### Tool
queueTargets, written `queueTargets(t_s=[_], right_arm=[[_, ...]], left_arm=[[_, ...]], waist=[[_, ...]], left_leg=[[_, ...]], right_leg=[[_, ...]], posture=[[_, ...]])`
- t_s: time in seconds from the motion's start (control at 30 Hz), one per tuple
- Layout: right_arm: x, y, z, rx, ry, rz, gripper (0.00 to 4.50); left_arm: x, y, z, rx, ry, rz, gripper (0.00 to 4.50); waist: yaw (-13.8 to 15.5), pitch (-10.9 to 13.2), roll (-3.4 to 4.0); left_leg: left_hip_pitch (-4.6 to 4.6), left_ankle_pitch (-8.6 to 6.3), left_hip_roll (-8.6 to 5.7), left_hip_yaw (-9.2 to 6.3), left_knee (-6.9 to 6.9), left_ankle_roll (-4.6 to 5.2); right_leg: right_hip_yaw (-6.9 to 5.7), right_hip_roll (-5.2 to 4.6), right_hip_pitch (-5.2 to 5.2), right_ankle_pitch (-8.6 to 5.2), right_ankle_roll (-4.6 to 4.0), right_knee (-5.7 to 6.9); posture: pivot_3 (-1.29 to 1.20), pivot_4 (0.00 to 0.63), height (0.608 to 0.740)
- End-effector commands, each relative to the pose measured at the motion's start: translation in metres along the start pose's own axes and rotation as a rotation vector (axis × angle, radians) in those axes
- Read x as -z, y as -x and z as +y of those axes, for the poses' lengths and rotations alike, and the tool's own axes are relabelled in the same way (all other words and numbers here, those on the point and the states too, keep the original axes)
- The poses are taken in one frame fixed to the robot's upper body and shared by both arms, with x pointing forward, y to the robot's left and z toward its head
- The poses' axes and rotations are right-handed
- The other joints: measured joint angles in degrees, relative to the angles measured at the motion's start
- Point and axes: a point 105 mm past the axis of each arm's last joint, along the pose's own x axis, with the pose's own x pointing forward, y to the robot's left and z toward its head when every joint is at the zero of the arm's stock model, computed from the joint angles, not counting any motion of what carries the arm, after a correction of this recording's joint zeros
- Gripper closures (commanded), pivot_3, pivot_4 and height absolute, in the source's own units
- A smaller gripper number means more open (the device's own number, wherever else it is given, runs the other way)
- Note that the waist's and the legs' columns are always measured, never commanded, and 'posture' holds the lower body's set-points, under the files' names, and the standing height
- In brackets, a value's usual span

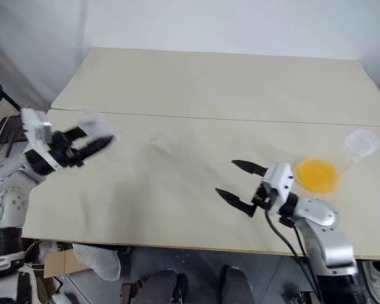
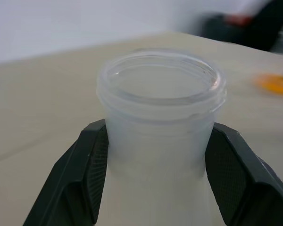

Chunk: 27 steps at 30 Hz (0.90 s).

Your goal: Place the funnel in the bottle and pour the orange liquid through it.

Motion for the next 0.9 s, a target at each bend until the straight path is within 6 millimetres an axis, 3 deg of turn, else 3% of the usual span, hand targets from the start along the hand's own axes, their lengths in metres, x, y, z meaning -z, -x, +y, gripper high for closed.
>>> queueTargets(t_s=[0.03,0.3,0.5,0.7,0.9], right_arm=[[-0.015,0.012,0.001,0.038,0.043,-0.011,0.0],[-0.021,0.031,0.006,0.142,0.062,0.016,0.0],[-0.024,0.033,0.01,0.18,0.067,0.014,0.0],[-0.024,0.029,0.014,0.197,0.059,0.005,0.0],[-0.024,0.024,0.012,0.2,0.062,-0.006,0.0]], left_arm=[[0.004,-0.03,-0.027,0.189,-0.003,0.026,1.89],[0.03,-0.108,-0.024,0.213,-0.081,0.0,1.89],[0.029,-0.129,-0.013,0.192,-0.119,-0.033,1.89],[0.019,-0.143,-0.023,0.27,-0.075,-0.123,1.89],[0.021,-0.15,-0.026,0.274,-0.052,-0.147,1.89]], waist=[[0.04,0.01,0.02],[0.16,0.0,0.02],[0.19,-0.01,0.01],[0.43,-0.01,0.0],[0.3,-0.01,0.0]], left_leg=[[0.03,0.01,0.03,0.03,0.0,0.0],[0.01,0.16,-0.03,0.22,-0.02,0.03],[0.03,0.22,-0.03,0.26,0.01,0.1],[-0.01,0.28,-0.11,0.22,0.05,0.16],[-0.02,0.28,-0.14,0.2,0.03,0.17]], right_leg=[[0.01,0.04,0.01,0.0,0.0,0.02],[-0.14,0.13,-0.06,0.0,0.0,0.07],[-0.15,0.1,-0.02,0.01,0.02,0.04],[-0.12,0.01,0.01,0.04,0.07,0.02],[-0.14,0.0,-0.01,0.05,0.1,0.02]], posture=[[0.0,0.15,0.74],[0.0,0.15,0.74],[0.0,0.15,0.74],[0.0,0.15,0.74],[0.0,0.15,0.74]])
